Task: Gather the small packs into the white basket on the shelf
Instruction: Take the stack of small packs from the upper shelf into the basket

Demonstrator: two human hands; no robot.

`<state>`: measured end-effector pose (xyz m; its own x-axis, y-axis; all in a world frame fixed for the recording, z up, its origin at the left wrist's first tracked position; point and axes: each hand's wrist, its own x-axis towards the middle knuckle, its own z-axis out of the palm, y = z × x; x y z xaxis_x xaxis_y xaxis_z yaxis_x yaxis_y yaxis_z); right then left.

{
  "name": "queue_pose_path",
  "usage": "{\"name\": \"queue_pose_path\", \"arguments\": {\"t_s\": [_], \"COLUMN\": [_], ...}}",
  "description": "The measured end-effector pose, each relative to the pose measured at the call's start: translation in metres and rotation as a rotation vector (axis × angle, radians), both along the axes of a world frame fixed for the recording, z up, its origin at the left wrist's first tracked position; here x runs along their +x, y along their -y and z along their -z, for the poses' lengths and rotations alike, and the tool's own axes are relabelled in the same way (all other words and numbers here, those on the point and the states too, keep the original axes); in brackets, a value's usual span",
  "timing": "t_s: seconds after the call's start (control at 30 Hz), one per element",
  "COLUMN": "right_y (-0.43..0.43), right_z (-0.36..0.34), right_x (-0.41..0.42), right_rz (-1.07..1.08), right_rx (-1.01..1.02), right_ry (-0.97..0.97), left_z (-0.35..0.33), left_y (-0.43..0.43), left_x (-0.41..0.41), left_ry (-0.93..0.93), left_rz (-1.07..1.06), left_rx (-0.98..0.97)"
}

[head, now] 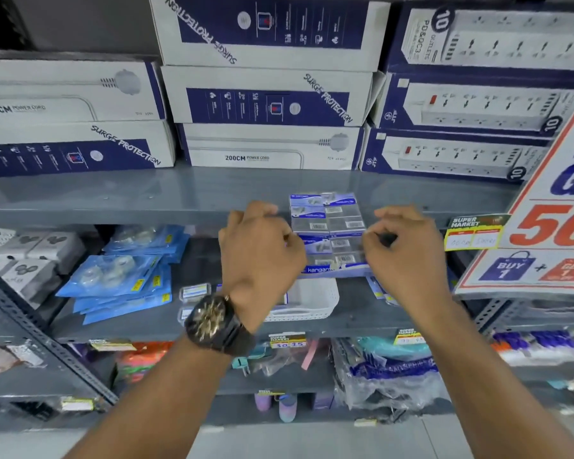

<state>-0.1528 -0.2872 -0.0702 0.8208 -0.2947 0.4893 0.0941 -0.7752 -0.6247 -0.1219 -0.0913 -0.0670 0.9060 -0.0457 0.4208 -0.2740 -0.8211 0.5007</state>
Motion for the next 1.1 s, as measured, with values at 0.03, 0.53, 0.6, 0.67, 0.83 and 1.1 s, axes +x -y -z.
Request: {"name": "queue_pose_path", "arguments": {"t_s": [0.03,0.53,0.6,0.67,0.83,1.1], "right_y": [0.000,0.015,0.017,0.019,0.026,0.026], "right_z": [0.005,0.179,0.208,0.237,0.283,0.293], "right_x": [-0.012,0.060,0.092,0.123,0.177,0.206], "right_rz": [0.005,-0.010,0.014,0.034,0.031,-0.040], "right_rx": [0.010,-0.008,-0.051,-0.111,-0.303,-0.633], "right_ry": [-0.001,-0.251,-0.303,-0.335,-0.434,-0.659], "left_z": [0.006,0.182,0.206,0.229,0.270,0.282], "left_y": [0.001,0.027,0.033,0.041,0.051,0.053], "left_x": [-0.011,0.051,0.082,0.112,0.161,0.187], "left_ry": [0.003,-0.132,-0.180,-0.231,-0.358,-0.462], "left_rz": [0.008,-0.068,-0.075,-0.081,-0.060,-0.039], "left_rx": [-0.016,0.173,0.219,0.285,0.466,0.589]}}
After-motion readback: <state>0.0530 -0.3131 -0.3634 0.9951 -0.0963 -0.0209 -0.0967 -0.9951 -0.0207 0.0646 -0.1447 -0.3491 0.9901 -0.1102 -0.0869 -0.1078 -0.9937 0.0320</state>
